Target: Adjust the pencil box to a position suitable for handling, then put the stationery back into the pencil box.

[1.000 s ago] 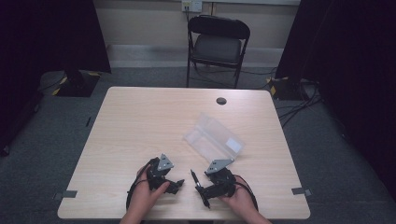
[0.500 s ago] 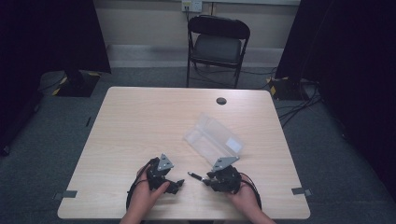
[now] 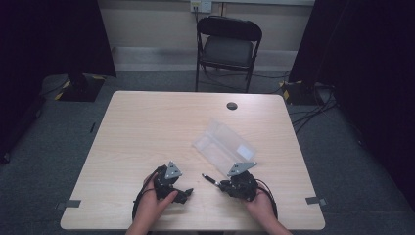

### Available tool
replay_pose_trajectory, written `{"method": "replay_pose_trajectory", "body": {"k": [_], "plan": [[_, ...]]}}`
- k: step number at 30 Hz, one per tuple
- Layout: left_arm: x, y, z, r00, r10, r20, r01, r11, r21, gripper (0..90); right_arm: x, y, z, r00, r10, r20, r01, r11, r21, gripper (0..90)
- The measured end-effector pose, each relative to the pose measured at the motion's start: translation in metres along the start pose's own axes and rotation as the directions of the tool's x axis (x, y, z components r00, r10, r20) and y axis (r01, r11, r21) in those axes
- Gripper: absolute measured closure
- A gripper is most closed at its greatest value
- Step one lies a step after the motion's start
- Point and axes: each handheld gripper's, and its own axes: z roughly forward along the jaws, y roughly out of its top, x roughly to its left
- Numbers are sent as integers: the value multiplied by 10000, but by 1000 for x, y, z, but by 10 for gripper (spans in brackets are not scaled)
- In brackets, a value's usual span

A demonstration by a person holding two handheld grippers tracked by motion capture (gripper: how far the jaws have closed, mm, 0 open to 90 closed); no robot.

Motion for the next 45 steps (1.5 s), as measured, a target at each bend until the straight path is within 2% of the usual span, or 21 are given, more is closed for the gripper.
{"method": "replay_pose_trajectory", "body": {"k": [14, 26, 28, 30, 33, 34, 36, 41, 45], "plan": [[0, 0, 0, 10000, 9, 3, -9, 10000, 3, 44, -4, -2, -6, 9995, -300, -57, 301, 9990, 326, 787], [0, 0, 0, 10000, 11, 2, -11, 10000, 4, 43, -12, -10, -14, 9995, -106, -284, 115, 9994, 323, 780], [0, 0, 0, 10000, 2, 1, -2, 10000, 5, 43, -11, -11, -14, 9997, 47, -227, -42, 9998, 195, 728], [0, 0, 0, 10000, 29, -11, -29, 10000, 33, 40, -7, -12, -13, 10000, -16, -67, 16, 10000, 81, 722], [0, 1, 1, 10000, 70, -2, -70, 10000, 26, 31, -4, -11, -13, 9999, -10, 137, 7, 9999, 167, 741], [0, 1, 1, 9999, 124, -21, -124, 9999, 52, 28, -4, -11, -13, 9997, 171, 154, -172, 9998, 89, 779], [0, 1, 1, 9999, 120, -13, -120, 9999, 37, 28, -4, -12, -13, 9992, 335, 202, -336, 9994, 71, 785], [0, 1, 1, 9999, 127, -19, -126, 9999, 56, 27, -2, -10, -12, 9986, 409, 347, -415, 9990, 166, 792], [0, 1, 1, 9999, 132, -14, -132, 9999, 59, 27, -3, -10, -13, 9982, 568, 179, -571, 9982, 198, 796]]}}
